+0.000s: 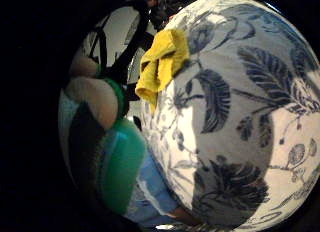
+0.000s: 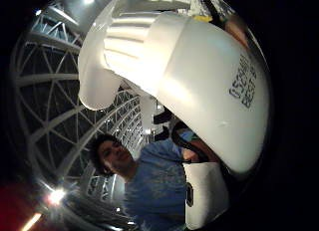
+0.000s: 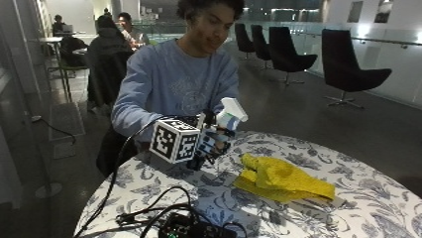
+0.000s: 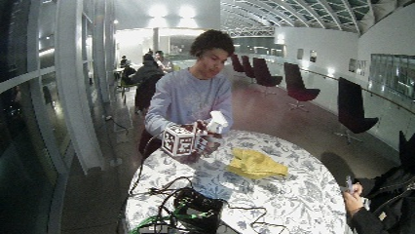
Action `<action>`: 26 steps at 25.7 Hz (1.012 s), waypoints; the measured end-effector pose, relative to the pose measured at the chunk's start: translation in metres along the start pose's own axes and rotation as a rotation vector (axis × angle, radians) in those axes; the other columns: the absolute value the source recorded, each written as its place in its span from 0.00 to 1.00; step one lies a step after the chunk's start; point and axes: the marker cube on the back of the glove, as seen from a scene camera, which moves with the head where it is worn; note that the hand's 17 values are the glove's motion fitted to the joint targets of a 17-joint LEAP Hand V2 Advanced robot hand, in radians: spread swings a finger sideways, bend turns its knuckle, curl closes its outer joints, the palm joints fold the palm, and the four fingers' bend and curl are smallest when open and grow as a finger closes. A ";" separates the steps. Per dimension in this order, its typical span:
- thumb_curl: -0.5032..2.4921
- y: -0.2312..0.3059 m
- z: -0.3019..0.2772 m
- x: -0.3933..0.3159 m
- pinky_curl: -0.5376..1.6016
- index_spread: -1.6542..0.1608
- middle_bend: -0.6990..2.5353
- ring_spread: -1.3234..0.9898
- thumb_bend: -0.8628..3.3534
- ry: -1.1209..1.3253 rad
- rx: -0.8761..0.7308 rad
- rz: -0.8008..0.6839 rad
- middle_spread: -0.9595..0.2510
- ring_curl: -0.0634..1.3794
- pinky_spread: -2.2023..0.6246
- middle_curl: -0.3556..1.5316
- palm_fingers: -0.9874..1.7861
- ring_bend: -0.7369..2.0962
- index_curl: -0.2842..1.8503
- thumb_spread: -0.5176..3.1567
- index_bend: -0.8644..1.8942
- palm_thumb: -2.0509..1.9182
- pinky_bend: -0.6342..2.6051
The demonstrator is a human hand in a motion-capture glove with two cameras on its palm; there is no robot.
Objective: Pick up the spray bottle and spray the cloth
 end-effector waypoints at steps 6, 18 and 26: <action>0.37 -0.009 0.014 -0.011 0.43 0.74 0.31 0.56 0.20 0.002 -0.113 0.105 0.74 0.34 0.82 0.43 0.72 0.50 0.24 0.33 0.34 0.76 0.30; 0.38 -0.007 0.025 -0.011 0.44 0.75 0.31 0.56 0.20 0.054 -0.182 0.172 0.75 0.34 0.81 0.44 0.73 0.49 0.23 0.33 0.34 0.75 0.30; 0.38 -0.006 0.026 -0.011 0.44 0.75 0.31 0.56 0.20 0.067 -0.200 0.195 0.75 0.34 0.81 0.44 0.73 0.49 0.22 0.34 0.34 0.75 0.30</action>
